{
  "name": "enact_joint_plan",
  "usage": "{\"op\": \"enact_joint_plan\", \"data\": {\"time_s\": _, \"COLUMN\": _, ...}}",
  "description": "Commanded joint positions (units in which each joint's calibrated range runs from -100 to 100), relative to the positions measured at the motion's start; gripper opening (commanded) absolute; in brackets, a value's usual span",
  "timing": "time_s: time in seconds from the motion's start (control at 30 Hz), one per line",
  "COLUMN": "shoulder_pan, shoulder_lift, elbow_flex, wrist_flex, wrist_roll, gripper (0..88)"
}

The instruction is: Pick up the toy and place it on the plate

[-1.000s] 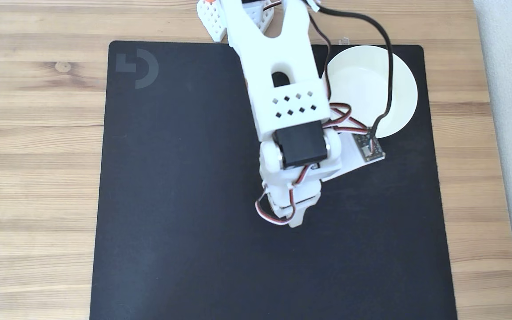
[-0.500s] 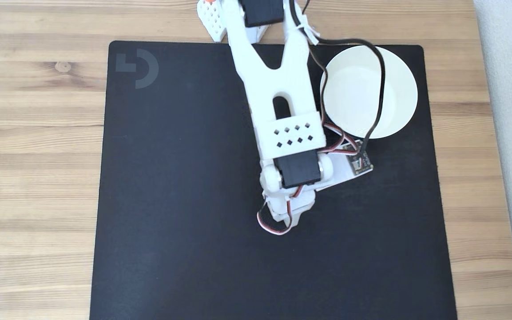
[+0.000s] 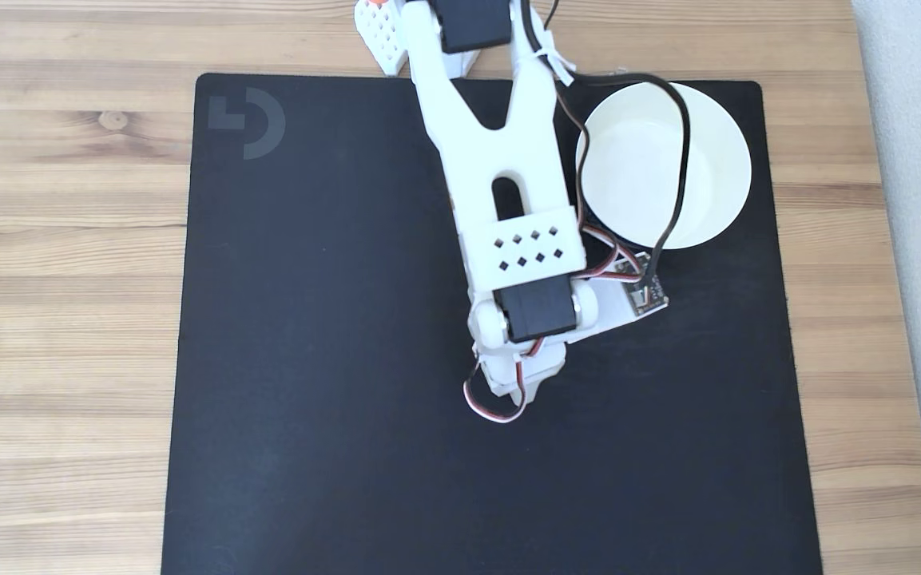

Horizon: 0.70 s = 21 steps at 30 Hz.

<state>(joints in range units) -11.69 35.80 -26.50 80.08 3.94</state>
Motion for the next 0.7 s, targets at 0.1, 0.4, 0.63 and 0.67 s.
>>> {"op": "enact_joint_plan", "data": {"time_s": 0.1, "shoulder_pan": 0.53, "shoulder_lift": -0.41, "elbow_flex": -1.85, "wrist_flex": -4.55, "wrist_roll": -0.23, "gripper": 7.9}}
{"op": "enact_joint_plan", "data": {"time_s": 0.4, "shoulder_pan": 0.44, "shoulder_lift": -0.41, "elbow_flex": -1.76, "wrist_flex": -4.63, "wrist_roll": -0.23, "gripper": 2.3}}
{"op": "enact_joint_plan", "data": {"time_s": 0.63, "shoulder_pan": 0.44, "shoulder_lift": -1.08, "elbow_flex": -1.76, "wrist_flex": -4.72, "wrist_roll": -0.23, "gripper": 2.3}}
{"op": "enact_joint_plan", "data": {"time_s": 0.67, "shoulder_pan": 0.44, "shoulder_lift": -1.33, "elbow_flex": -1.85, "wrist_flex": -4.89, "wrist_roll": -0.23, "gripper": 2.2}}
